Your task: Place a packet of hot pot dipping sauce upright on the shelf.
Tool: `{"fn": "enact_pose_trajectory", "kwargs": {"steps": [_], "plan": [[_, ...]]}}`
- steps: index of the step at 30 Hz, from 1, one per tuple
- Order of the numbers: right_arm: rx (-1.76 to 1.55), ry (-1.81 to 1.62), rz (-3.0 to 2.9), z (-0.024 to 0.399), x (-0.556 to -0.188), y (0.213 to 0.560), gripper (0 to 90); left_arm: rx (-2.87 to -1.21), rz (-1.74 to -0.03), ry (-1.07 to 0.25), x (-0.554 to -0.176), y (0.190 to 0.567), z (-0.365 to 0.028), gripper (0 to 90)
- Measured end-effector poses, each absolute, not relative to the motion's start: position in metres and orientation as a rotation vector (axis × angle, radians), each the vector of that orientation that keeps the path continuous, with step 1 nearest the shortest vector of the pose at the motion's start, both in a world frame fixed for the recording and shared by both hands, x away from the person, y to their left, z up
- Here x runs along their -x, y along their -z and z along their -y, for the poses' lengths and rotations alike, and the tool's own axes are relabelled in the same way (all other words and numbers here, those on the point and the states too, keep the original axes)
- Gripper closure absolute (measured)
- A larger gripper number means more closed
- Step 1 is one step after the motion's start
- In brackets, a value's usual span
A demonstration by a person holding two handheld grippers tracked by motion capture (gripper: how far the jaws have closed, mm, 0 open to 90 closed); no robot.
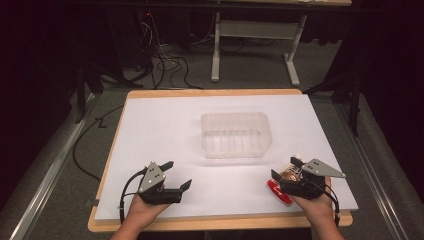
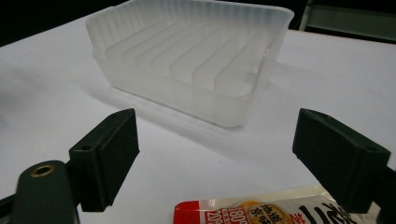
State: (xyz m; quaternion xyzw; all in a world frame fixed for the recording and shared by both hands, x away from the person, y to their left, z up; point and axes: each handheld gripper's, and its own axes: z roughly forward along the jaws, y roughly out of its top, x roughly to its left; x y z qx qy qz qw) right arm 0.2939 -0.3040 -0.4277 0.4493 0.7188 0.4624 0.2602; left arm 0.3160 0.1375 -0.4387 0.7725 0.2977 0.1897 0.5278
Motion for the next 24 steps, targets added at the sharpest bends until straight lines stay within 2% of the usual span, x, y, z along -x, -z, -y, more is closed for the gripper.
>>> {"fn": "enact_pose_trajectory", "kwargs": {"steps": [24], "plan": [[-1.213,-1.262,-1.928,0.3111,-0.2912,0.4279,16.9,-1.847,-0.696,-0.446,-0.3167,0.4401,-0.1329,15.3]]}}
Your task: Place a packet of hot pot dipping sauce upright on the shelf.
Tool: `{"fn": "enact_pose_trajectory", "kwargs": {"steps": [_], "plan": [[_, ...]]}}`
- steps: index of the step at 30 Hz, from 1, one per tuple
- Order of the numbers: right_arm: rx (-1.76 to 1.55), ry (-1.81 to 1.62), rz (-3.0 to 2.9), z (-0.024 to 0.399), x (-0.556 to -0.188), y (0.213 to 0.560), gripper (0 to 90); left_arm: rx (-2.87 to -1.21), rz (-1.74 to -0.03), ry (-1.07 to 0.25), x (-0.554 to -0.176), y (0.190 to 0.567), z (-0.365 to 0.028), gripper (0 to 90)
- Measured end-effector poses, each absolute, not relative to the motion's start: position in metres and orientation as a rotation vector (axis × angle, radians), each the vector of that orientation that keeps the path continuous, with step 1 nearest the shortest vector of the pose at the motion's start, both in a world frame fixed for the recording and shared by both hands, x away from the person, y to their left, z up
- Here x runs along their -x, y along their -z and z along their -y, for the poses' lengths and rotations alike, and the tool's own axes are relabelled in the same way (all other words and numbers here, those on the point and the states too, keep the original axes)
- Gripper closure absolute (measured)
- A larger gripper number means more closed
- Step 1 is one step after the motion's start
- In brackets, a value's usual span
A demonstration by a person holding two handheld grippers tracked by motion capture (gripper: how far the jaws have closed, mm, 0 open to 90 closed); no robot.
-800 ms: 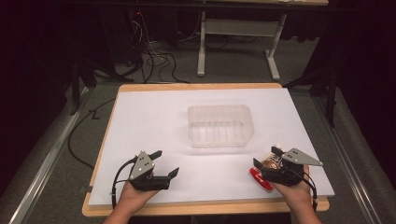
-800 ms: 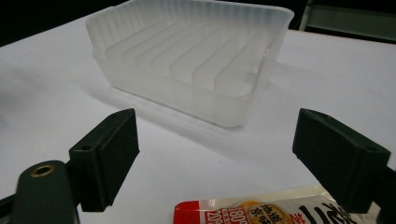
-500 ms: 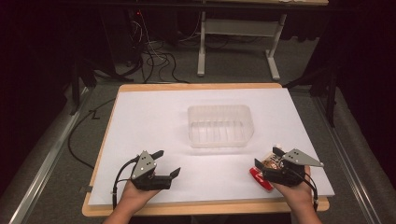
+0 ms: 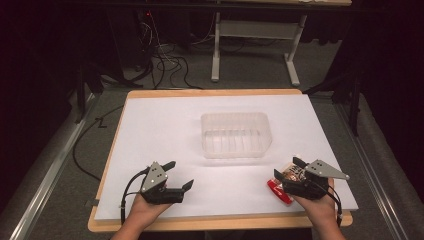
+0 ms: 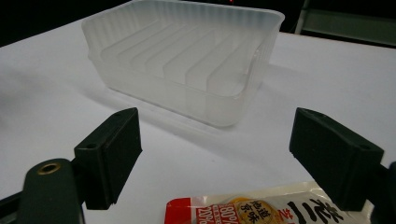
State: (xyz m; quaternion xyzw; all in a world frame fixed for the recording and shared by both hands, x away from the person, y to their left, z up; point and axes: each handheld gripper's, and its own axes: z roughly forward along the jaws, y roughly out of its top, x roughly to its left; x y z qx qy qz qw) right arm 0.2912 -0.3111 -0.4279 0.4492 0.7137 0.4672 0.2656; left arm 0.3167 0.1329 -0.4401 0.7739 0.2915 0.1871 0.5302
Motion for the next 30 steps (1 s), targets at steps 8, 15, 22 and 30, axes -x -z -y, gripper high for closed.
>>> {"fn": "enact_pose_trajectory", "kwargs": {"steps": [8,15,22,30], "plan": [[-1.203,-1.282,-1.917,0.312,-0.289,0.424,15.8,-1.814,-0.689,-0.461,-0.315,0.437,-0.135,14.1],[-1.193,-1.281,-1.911,0.314,-0.289,0.422,17.1,-1.819,-0.69,-0.456,-0.316,0.437,-0.134,12.6],[-1.237,-1.251,-1.877,0.326,-0.289,0.422,17.1,-1.853,-0.673,-0.444,-0.316,0.44,-0.131,12.3],[-1.328,-1.223,-1.831,0.352,-0.292,0.425,16.4,-1.853,-0.676,-0.439,-0.316,0.44,-0.131,13.6]]}}
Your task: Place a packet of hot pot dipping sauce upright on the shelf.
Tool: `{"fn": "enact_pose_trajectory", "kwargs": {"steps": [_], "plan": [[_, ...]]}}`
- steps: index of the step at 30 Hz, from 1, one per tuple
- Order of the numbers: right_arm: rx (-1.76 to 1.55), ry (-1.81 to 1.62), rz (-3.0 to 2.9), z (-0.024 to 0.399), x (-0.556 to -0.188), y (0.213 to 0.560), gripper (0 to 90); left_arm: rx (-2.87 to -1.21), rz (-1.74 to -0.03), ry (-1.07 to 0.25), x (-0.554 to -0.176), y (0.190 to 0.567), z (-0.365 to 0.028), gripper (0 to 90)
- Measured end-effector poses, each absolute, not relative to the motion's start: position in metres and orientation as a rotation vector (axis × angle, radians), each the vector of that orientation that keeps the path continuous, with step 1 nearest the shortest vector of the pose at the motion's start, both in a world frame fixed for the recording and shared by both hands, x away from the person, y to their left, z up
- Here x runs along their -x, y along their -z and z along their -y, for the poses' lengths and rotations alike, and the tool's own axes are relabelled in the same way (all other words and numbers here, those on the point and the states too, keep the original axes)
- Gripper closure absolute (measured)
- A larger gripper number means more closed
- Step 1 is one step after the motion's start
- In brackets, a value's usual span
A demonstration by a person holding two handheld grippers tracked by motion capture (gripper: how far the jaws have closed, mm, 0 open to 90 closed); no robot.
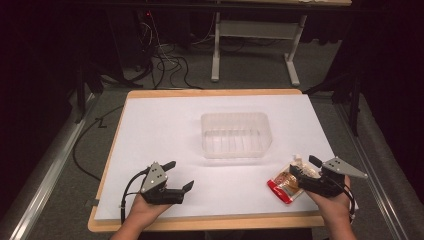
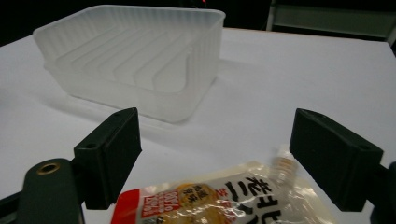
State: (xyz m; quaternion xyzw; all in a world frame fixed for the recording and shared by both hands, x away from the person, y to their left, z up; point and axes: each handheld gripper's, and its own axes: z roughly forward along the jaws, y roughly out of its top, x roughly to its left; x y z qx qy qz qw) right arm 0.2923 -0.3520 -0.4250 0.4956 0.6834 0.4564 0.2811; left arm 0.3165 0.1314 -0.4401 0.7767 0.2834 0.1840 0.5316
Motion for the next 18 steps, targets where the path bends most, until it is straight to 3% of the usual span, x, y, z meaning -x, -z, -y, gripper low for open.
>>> {"fn": "enact_pose_trajectory", "kwargs": {"steps": [8,18], "plan": [[-1.421,-1.203,-1.802,0.379,-0.298,0.432,14.8,-1.855,-0.674,-0.433,-0.317,0.44,-0.132,14.1],[-1.588,-1.177,-1.796,0.409,-0.308,0.449,19.3,-1.871,-0.665,-0.418,-0.317,0.442,-0.129,14.8]]}}
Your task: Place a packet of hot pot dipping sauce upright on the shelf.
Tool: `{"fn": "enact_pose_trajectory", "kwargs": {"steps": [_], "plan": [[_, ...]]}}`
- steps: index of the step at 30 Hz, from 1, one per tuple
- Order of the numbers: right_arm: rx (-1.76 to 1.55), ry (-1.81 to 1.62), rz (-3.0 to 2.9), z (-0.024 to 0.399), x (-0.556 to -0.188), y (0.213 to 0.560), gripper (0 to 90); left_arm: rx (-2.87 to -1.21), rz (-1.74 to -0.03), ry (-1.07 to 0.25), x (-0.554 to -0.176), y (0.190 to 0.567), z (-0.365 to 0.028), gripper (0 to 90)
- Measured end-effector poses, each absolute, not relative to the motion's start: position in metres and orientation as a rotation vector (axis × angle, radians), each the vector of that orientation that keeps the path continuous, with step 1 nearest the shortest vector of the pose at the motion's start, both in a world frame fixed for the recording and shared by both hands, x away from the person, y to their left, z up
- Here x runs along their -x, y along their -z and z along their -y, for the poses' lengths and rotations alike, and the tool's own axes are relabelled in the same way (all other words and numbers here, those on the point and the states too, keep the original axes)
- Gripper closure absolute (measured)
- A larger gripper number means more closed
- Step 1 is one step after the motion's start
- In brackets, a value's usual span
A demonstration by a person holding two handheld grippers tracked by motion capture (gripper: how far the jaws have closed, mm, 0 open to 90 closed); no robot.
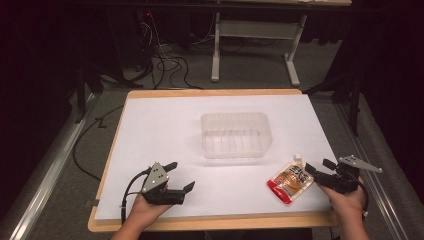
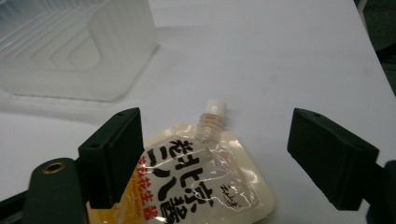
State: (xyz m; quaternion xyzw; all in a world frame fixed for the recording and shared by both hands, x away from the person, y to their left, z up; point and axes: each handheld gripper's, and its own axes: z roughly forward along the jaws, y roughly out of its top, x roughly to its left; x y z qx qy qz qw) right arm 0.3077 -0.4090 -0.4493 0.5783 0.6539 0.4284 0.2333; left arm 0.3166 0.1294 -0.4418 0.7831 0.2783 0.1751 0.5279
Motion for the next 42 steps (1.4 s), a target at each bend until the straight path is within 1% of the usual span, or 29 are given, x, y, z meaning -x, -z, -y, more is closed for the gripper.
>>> {"fn": "enact_pose_trajectory", "kwargs": {"steps": [4,8,14,21,26,29,33,40,42], "plan": [[-1.645,-1.142,-1.807,0.416,-0.313,0.457,20.8,-1.874,-0.662,-0.417,-0.317,0.443,-0.129,14.9],[-1.702,-1.152,-1.827,0.423,-0.317,0.465,25.5,-1.878,-0.659,-0.412,-0.317,0.443,-0.128,14.9],[-1.77,-1.169,-1.833,0.427,-0.317,0.469,30.2,-1.877,-0.659,-0.411,-0.317,0.443,-0.129,15.0],[-1.824,-1.159,-1.867,0.426,-0.317,0.474,31.6,-1.877,-0.654,-0.408,-0.317,0.443,-0.128,15.0],[-1.835,-1.154,-1.862,0.423,-0.315,0.474,32.3,-1.876,-0.653,-0.408,-0.317,0.443,-0.129,15.0],[-1.845,-1.2,-1.867,0.423,-0.314,0.475,35.9,-1.876,-0.653,-0.408,-0.317,0.443,-0.129,15.0],[-1.853,-1.244,-1.872,0.422,-0.314,0.475,35.8,-1.877,-0.651,-0.405,-0.317,0.443,-0.129,15.0],[-1.807,-1.268,-1.868,0.419,-0.312,0.469,37.3,-1.879,-0.651,-0.404,-0.317,0.444,-0.128,15.1],[-1.77,-1.294,-1.867,0.416,-0.311,0.465,39.7,-1.883,-0.65,-0.402,-0.317,0.444,-0.128,15.1]]}}
